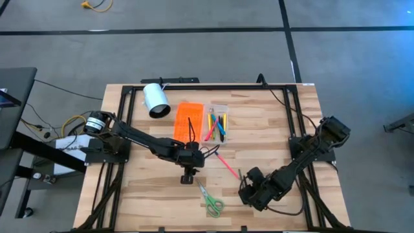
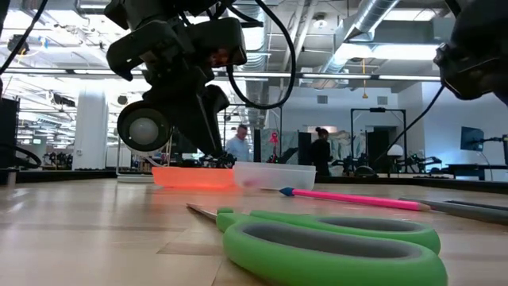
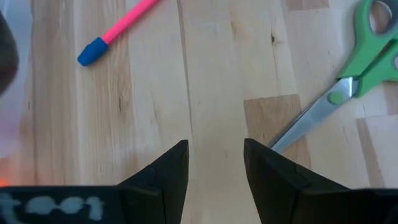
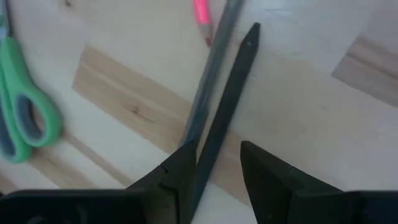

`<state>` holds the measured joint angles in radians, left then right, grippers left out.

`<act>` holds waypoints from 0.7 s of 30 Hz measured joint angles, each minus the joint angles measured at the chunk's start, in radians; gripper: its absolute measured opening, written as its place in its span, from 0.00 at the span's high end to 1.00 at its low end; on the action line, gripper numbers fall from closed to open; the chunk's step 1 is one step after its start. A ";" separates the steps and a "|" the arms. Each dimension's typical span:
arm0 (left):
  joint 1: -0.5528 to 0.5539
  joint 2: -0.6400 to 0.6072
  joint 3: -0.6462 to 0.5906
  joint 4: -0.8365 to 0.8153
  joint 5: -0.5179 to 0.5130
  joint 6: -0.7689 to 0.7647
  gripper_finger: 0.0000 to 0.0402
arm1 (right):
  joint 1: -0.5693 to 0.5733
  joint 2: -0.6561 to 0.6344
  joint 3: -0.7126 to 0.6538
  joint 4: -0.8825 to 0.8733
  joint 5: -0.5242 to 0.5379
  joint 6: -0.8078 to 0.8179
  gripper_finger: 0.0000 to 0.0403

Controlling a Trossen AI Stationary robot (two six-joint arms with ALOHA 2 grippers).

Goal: Pick & place school supplies into a supply box
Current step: Put the black pen into the orange supply box

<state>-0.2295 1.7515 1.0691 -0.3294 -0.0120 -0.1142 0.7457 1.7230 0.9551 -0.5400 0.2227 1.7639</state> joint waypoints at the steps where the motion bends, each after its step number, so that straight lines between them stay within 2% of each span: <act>1: 0.000 0.000 0.000 0.000 0.000 0.005 0.65 | 0.000 0.000 0.000 -0.003 0.002 0.008 0.71; 21: 0.011 0.000 0.000 -0.011 0.006 0.046 0.65 | -0.041 0.023 0.000 -0.029 0.000 -0.003 0.71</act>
<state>-0.2180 1.7515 1.0691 -0.3404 -0.0057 -0.0679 0.7048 1.7464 0.9554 -0.5690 0.2232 1.7612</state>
